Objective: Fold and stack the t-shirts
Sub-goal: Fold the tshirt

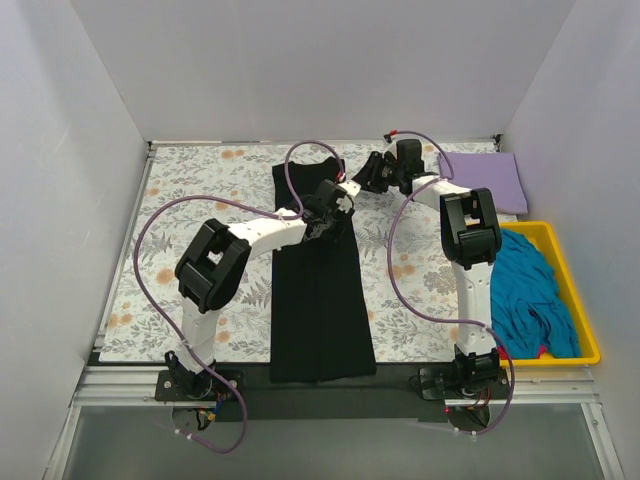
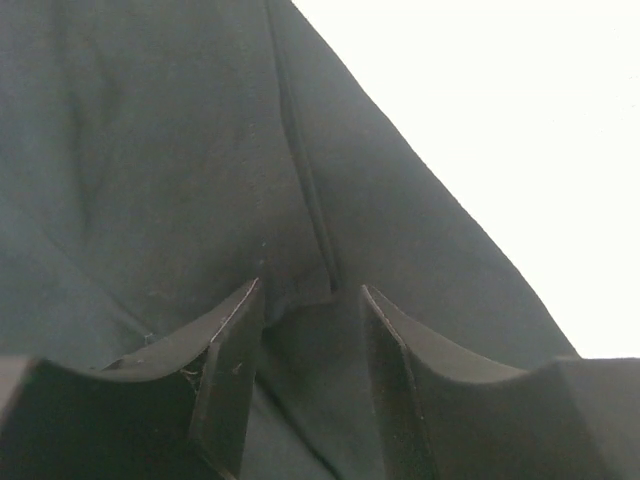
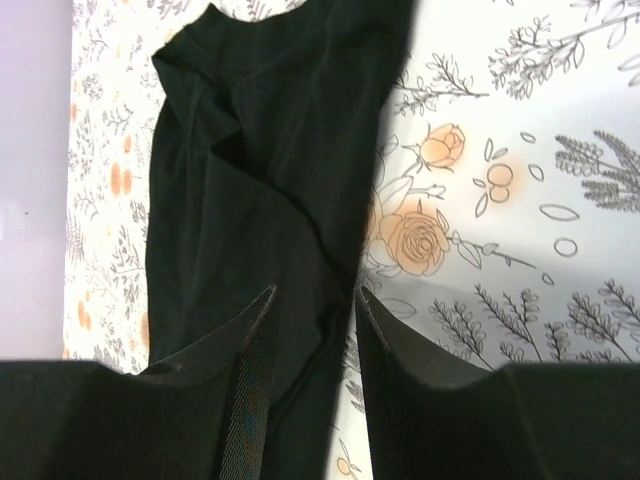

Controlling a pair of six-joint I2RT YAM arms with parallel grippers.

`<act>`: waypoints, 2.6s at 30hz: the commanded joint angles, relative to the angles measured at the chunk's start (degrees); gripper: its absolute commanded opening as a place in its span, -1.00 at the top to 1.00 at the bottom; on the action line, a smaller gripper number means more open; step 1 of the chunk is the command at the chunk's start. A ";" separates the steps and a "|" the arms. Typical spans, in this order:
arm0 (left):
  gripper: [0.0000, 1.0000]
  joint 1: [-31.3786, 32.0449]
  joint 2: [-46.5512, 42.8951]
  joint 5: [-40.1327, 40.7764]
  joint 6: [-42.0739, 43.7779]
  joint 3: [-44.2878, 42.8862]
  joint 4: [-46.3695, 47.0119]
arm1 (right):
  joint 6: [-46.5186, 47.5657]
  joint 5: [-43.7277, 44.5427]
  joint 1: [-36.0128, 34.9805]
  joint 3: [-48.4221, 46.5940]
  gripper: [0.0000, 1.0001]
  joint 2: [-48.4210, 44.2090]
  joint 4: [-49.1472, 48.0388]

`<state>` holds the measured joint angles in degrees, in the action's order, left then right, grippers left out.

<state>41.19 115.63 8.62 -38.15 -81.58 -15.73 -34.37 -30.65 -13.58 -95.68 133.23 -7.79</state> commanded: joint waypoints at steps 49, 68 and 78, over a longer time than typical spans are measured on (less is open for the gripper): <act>0.97 -3.65 -1.11 -2.64 -10.79 1.86 1.05 | -1.31 -3.45 -1.44 -5.92 0.97 0.89 -5.48; 0.97 -9.63 -9.28 -8.44 -25.91 8.98 6.41 | -4.04 -4.15 -3.11 -11.63 0.97 3.88 -6.36; 0.97 -14.12 -10.61 -15.82 -30.40 11.18 8.52 | -5.88 -4.68 -4.26 -14.36 0.96 6.60 -7.76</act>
<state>27.40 109.16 -4.14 -66.74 -71.42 -7.79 -39.20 -35.05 -17.39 -107.22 138.56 -12.14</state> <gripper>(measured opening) 0.050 0.022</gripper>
